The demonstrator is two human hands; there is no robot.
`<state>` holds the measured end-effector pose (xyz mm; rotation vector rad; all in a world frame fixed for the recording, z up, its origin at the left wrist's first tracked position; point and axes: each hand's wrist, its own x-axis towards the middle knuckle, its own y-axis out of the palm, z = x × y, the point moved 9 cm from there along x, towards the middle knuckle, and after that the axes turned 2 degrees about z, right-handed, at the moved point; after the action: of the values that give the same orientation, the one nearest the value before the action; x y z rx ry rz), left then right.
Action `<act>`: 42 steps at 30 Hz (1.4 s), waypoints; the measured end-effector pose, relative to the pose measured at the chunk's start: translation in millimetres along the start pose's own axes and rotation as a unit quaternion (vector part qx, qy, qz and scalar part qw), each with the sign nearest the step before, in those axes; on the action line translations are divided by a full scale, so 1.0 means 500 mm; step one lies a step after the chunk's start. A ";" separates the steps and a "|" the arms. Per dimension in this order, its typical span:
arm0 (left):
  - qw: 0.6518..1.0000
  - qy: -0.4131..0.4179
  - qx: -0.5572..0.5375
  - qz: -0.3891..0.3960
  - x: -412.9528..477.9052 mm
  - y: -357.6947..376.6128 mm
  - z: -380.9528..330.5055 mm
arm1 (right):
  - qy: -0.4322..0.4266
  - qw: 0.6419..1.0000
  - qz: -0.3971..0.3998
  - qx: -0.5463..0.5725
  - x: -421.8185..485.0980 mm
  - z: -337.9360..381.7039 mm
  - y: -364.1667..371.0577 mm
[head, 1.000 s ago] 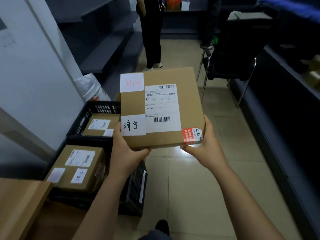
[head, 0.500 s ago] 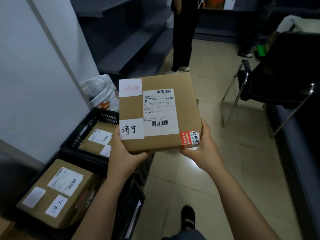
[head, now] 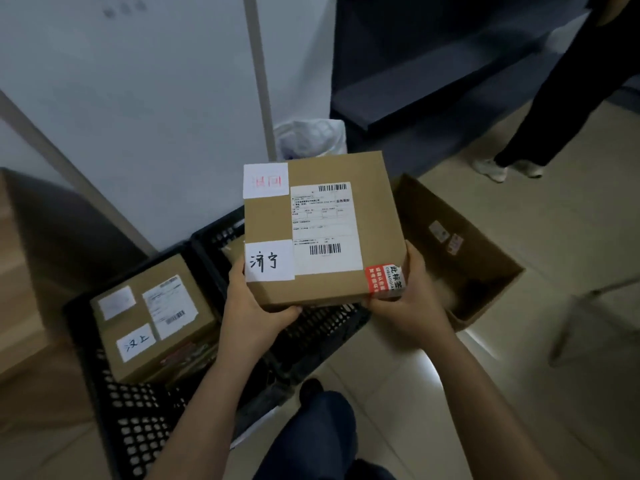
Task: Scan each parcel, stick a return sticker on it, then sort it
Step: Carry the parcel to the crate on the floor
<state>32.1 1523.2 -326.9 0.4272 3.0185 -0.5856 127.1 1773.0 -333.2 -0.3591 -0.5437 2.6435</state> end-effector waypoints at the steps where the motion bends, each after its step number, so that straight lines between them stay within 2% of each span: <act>1: 1.000 -0.008 0.002 -0.011 0.020 -0.002 0.004 | 0.002 1.000 0.015 -0.011 0.035 -0.004 0.010; 9: 0.994 -0.091 0.004 -0.068 0.158 0.011 0.082 | 0.021 0.990 0.108 -0.088 0.283 -0.038 0.083; 19: 0.960 -0.246 -0.062 -0.121 0.238 0.126 0.326 | 0.064 0.955 0.250 -0.149 0.469 -0.220 0.222; 23: 0.945 -0.277 -0.065 -0.163 0.273 0.146 0.405 | 0.052 0.943 0.279 -0.173 0.549 -0.259 0.284; 29: 0.934 -0.300 -0.056 -0.186 0.322 0.134 0.499 | 0.023 0.925 0.323 -0.197 0.631 -0.292 0.395; 38: 0.934 -0.318 0.027 -0.163 0.383 0.126 0.582 | 0.006 0.909 0.335 -0.249 0.673 -0.334 0.475; 40: 0.929 -0.331 0.072 -0.146 0.383 0.126 0.581 | -0.016 0.899 0.333 -0.282 0.679 -0.323 0.474; 42: 0.918 -0.330 0.175 -0.138 0.379 0.118 0.564 | -0.078 0.879 0.330 -0.336 0.677 -0.293 0.475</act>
<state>-138.4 1520.0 -626.7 -0.1775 2.3287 -1.0446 -204.6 1771.5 -619.9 -0.6246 -1.6658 3.0411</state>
